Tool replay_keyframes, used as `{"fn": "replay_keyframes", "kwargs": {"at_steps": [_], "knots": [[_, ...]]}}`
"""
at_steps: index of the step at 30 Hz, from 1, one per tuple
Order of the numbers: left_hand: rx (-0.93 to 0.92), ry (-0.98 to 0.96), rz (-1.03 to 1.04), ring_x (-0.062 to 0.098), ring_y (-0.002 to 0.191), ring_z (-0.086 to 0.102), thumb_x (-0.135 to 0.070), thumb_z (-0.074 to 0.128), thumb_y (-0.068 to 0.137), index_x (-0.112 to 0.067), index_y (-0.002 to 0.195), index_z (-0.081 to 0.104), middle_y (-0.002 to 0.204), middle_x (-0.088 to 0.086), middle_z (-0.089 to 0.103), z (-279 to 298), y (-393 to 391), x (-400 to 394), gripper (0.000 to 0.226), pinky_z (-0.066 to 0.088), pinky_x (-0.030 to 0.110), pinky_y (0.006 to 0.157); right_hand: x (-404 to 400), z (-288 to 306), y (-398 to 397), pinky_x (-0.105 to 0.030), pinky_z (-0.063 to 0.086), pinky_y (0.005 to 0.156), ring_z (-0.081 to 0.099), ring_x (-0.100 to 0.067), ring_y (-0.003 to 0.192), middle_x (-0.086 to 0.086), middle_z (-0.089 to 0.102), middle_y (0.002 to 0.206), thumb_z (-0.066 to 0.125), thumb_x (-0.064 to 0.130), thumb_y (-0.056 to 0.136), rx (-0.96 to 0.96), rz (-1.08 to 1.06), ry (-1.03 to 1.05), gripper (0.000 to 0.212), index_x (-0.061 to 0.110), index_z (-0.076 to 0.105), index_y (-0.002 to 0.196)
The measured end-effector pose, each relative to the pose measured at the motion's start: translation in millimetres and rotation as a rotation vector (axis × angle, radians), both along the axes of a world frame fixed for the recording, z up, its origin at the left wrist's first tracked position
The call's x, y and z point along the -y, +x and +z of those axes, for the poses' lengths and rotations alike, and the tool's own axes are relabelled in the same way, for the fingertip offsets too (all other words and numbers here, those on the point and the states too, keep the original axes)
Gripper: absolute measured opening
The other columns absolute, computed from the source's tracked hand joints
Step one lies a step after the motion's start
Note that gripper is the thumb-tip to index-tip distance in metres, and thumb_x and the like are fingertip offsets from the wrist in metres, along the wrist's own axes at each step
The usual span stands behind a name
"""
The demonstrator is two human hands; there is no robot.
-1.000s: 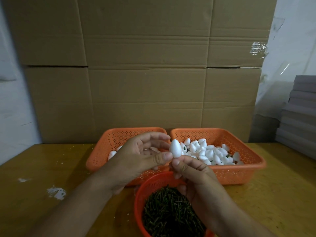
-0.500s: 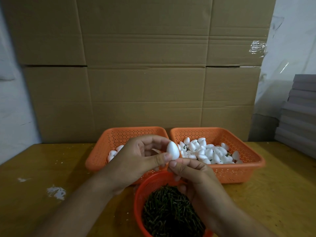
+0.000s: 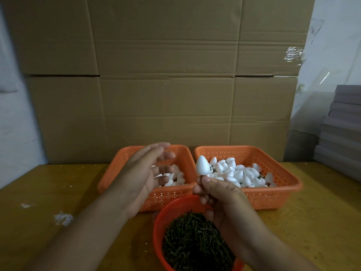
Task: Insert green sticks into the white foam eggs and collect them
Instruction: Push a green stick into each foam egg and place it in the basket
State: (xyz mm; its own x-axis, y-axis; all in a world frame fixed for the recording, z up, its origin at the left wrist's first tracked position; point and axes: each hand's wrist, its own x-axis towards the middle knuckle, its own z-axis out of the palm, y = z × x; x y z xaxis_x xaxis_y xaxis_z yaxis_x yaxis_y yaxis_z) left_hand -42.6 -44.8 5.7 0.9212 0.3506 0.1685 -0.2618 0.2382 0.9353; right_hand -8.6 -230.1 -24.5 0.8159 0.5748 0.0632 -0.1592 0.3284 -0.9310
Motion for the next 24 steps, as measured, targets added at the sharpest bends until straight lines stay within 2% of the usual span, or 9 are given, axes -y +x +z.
{"fn": "replay_keyframes", "kwargs": {"at_steps": [3, 6, 8, 12, 17, 21, 24], "knots": [[-0.046, -0.083, 0.024, 0.012, 0.062, 0.065, -0.019, 0.053, 0.100, -0.018, 0.106, 0.070, 0.090, 0.003, 0.074, -2, 5, -5, 0.018, 0.050, 0.024, 0.048, 0, 0, -1, -0.015, 0.039, 0.047, 0.052, -0.003, 0.058, 0.002, 0.070, 0.079, 0.068, 0.034, 0.076, 0.000, 0.005, -0.001, 0.015, 0.022, 0.078, 0.074], [-0.058, -0.061, 0.044, 0.011, 0.061, 0.065, -0.017, 0.053, 0.099, -0.018, 0.108, 0.070, 0.089, 0.001, 0.075, -4, 7, -8, 0.019, 0.049, 0.024, 0.048, 0, 2, -1, -0.015, 0.038, 0.046, 0.051, -0.003, 0.057, 0.004, 0.067, 0.073, 0.068, 0.033, 0.077, 0.008, 0.012, -0.007, 0.016, 0.019, 0.076, 0.075], [-0.057, -0.043, 0.069, 0.011, 0.061, 0.065, -0.014, 0.053, 0.098, -0.017, 0.109, 0.069, 0.088, 0.000, 0.075, -4, 8, -11, 0.020, 0.049, 0.024, 0.048, 2, 5, 3, -0.016, 0.037, 0.047, 0.051, -0.003, 0.057, 0.003, 0.067, 0.075, 0.067, 0.032, 0.079, -0.017, -0.006, -0.012, 0.015, 0.020, 0.076, 0.079], [-0.070, -0.036, 0.134, 0.011, 0.059, 0.063, -0.008, 0.049, 0.098, -0.016, 0.108, 0.067, 0.088, 0.001, 0.072, -1, 9, -20, 0.022, 0.047, 0.023, 0.049, 15, 13, 28, -0.015, 0.036, 0.043, 0.054, -0.004, 0.055, 0.004, 0.068, 0.075, 0.058, 0.022, 0.094, -0.169, -0.152, -0.052, 0.012, 0.017, 0.068, 0.094], [-0.103, -0.062, 0.190, 0.008, 0.058, 0.063, -0.009, 0.047, 0.099, -0.018, 0.108, 0.064, 0.093, 0.001, 0.068, 0, 11, -32, 0.022, 0.047, 0.022, 0.049, 42, 21, 59, -0.014, 0.039, 0.038, 0.051, -0.007, 0.055, 0.003, 0.064, 0.067, 0.049, 0.016, 0.100, -0.263, -0.331, 0.032, 0.017, 0.014, 0.062, 0.089], [-0.127, -0.086, 0.199, 0.009, 0.063, 0.060, -0.011, 0.047, 0.099, -0.018, 0.108, 0.063, 0.095, 0.001, 0.066, -2, 13, -35, 0.020, 0.046, 0.021, 0.050, 55, 22, 70, -0.016, 0.038, 0.044, 0.047, -0.008, 0.061, 0.001, 0.059, 0.068, 0.047, 0.016, 0.101, -0.309, -0.390, 0.042, 0.016, 0.012, 0.059, 0.090], [-0.139, -0.099, 0.204, 0.009, 0.063, 0.059, -0.011, 0.047, 0.099, -0.019, 0.105, 0.063, 0.095, 0.001, 0.066, -2, 13, -36, 0.019, 0.045, 0.022, 0.051, 58, 19, 73, -0.018, 0.035, 0.054, 0.046, -0.009, 0.062, -0.001, 0.055, 0.072, 0.046, 0.015, 0.101, -0.327, -0.403, 0.038, 0.017, 0.012, 0.057, 0.088]]}}
